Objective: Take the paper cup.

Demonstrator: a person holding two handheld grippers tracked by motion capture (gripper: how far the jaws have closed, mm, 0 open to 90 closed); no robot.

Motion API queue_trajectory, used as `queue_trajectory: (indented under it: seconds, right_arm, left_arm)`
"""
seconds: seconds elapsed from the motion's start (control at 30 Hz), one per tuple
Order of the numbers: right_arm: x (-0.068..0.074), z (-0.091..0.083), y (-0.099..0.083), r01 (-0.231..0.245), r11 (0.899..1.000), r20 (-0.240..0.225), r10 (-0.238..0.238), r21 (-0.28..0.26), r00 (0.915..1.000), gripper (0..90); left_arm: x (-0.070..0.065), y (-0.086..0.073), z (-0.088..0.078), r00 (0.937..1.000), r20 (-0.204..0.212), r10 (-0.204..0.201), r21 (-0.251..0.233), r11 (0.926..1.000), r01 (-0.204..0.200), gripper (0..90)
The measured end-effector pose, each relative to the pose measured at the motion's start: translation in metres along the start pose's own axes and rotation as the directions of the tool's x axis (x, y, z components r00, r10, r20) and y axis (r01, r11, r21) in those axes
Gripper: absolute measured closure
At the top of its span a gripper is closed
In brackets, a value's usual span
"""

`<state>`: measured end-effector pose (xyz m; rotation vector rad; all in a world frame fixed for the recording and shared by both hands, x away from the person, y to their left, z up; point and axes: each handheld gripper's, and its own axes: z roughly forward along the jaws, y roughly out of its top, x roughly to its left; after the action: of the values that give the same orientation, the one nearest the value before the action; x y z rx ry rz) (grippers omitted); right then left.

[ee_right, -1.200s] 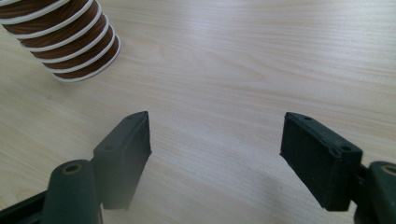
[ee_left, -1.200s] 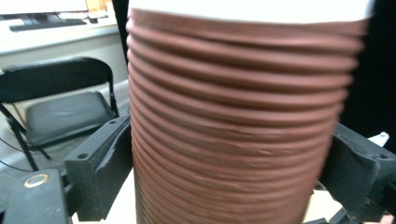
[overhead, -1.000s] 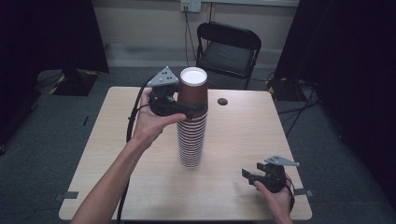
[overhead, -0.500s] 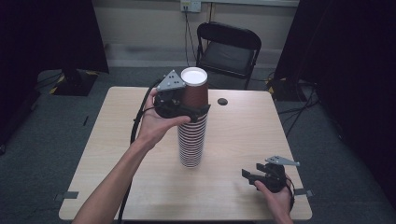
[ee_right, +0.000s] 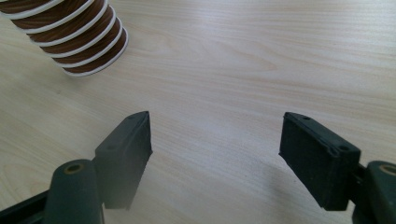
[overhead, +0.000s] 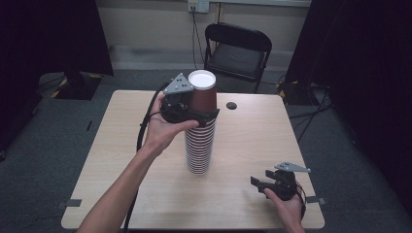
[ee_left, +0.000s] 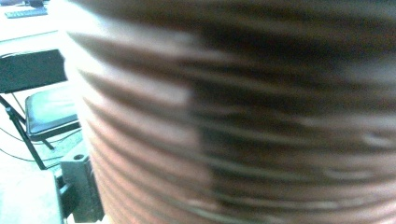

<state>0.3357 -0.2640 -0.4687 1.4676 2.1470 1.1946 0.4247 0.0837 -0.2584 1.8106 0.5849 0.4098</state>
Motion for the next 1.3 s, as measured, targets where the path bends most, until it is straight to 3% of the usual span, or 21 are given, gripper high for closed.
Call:
queue_trajectory:
  seconds: [0.1,0.4,0.8,1.03,1.1,1.17,1.23,1.3]
  right_arm:
    - [0.0,0.0,0.0,0.001,1.0,-0.002,-0.001,0.001,1.0,25.2]
    - [-0.001,-0.001,0.0,-0.006,1.0,0.007,0.006,-0.005,1.0,25.4]
    - [-0.002,-0.003,0.001,0.0,1.0,0.018,0.0,-0.009,0.9998,25.4]
    - [-0.002,-0.002,0.001,0.004,1.0,0.02,-0.003,-0.005,0.9998,25.4]
    - [-0.002,-0.002,0.002,0.002,1.0,0.018,-0.002,-0.005,0.9998,25.4]
    - [-0.001,-0.002,0.002,0.005,1.0,0.016,-0.005,-0.005,0.9999,25.4]
    - [-0.001,-0.003,0.002,0.013,1.0,0.018,-0.012,-0.008,0.9998,25.4]
    - [0.0,-0.003,0.002,0.012,1.0,0.015,-0.012,-0.006,0.9998,25.4]
  left_arm:
    - [-0.001,0.0,-0.004,0.9999,-0.014,0.007,-0.06,0.9981,-0.008,10.0]
    - [-0.002,0.008,-0.007,1.0,0.001,-0.001,-0.064,0.9979,0.001,10.5]
    - [-0.003,0.019,-0.013,0.9993,-0.037,0.01,-0.112,0.9936,-0.014,10.6]
    - [-0.004,0.025,-0.015,0.9998,-0.021,0.006,-0.129,0.9916,-0.009,10.8]
    - [-0.005,0.029,-0.017,0.9999,-0.007,0.009,-0.145,0.9894,-0.01,10.8]
    - [-0.005,0.032,-0.02,0.9999,0.009,-0.013,-0.174,0.9847,0.015,10.8]
    - [-0.006,0.036,-0.022,0.9997,-0.023,0.013,-0.178,0.9838,-0.017,10.8]
    - [-0.006,0.037,-0.023,0.9998,-0.014,0.016,-0.176,0.9842,-0.019,10.8]
